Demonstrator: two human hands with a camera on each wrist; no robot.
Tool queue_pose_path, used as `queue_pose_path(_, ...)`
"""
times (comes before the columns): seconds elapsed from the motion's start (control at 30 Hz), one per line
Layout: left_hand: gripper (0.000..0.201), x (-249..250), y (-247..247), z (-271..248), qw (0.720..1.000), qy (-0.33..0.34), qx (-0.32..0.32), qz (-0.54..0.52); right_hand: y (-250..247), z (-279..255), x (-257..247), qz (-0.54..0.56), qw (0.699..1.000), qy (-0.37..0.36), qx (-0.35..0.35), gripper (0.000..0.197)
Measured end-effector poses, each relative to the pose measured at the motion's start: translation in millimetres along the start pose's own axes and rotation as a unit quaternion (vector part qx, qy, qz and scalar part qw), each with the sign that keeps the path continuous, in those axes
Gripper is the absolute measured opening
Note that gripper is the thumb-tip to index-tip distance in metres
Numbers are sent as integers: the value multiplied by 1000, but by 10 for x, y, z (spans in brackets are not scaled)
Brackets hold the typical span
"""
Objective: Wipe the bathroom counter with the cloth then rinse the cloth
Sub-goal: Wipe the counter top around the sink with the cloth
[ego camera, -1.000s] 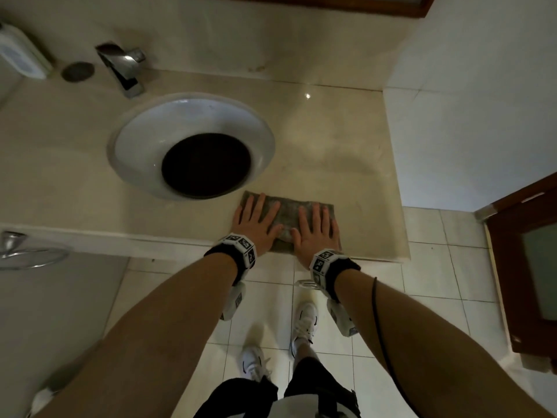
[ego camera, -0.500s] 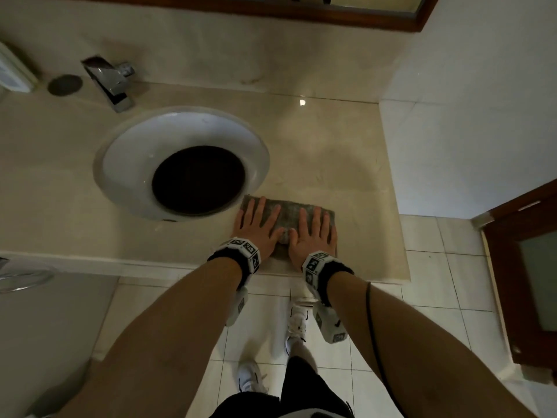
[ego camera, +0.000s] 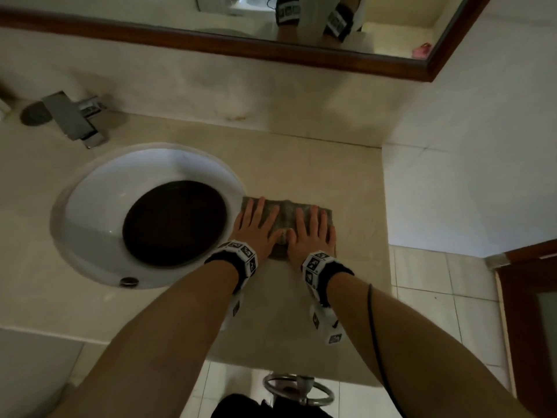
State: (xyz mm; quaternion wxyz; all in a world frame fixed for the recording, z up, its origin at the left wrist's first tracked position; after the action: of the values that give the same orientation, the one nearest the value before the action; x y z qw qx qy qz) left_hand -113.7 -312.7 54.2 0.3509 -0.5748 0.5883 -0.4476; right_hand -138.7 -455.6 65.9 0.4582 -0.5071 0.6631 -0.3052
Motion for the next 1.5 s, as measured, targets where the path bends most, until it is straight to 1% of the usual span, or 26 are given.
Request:
queue_pose_path(0.13, 63, 78, -86, 290, 1000, -10, 2, -10, -194, 286, 150, 4, 1000, 12, 3, 59)
queue_pose_path(0.27, 68, 168, -105, 349, 997, -70, 23, -34, -245, 416, 189, -8, 1000, 11, 16, 60)
queue_pose_path(0.33, 68, 184, -113, 347, 996, -77, 22, -39, -234, 427, 190, -29, 999, 7, 23, 62)
queue_pose_path(0.43, 68, 176, -129, 330, 997, -64, 4, -42, -220, 401, 203, -47, 999, 4, 24, 62)
queue_pose_path(0.57, 67, 254, -112, 190, 999, -27, -10, -16, -160, 222, 293, -35, 999, 13, 17, 62)
queue_pose_path(0.73, 67, 432, 9, -105, 999, 17, -26, -3, 0, -249, 424, -35, 997, 51, 52, 62)
queue_pose_path(0.93, 63, 634, 167, -407, 996, 78, -38, 20, 183, -785, 561, -33, 992, 108, 63, 63)
queue_pose_path(1.07, 61, 774, 196, -514, 992, 114, -43, 45, 255, -1005, 634, -27, 987, 139, 73, 64)
queue_pose_path(1.27, 61, 845, 198, -425, 987, 141, -49, 55, 233, -970, 697, -25, 986, 149, 71, 64)
queue_pose_path(1.4, 63, 963, 157, -208, 988, 139, -44, 54, 130, -762, 868, -20, 989, 129, 73, 62)
queue_pose_path(1.5, 66, 1035, 85, 44, 988, 141, -36, 48, 4, -542, 979, -17, 993, 97, 68, 59)
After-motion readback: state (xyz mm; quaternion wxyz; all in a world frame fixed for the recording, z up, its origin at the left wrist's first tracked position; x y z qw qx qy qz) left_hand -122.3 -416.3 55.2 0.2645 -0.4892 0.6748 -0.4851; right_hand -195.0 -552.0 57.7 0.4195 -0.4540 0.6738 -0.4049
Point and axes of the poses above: each hand's wrist, its own z-axis towards the middle knuckle, its own y-axis out of the palm, x = y × z, the point moved 2 cm from there along z, towards the middle knuckle, and after that the axes turned 8 degrees about -y, right-handed, at the moved point
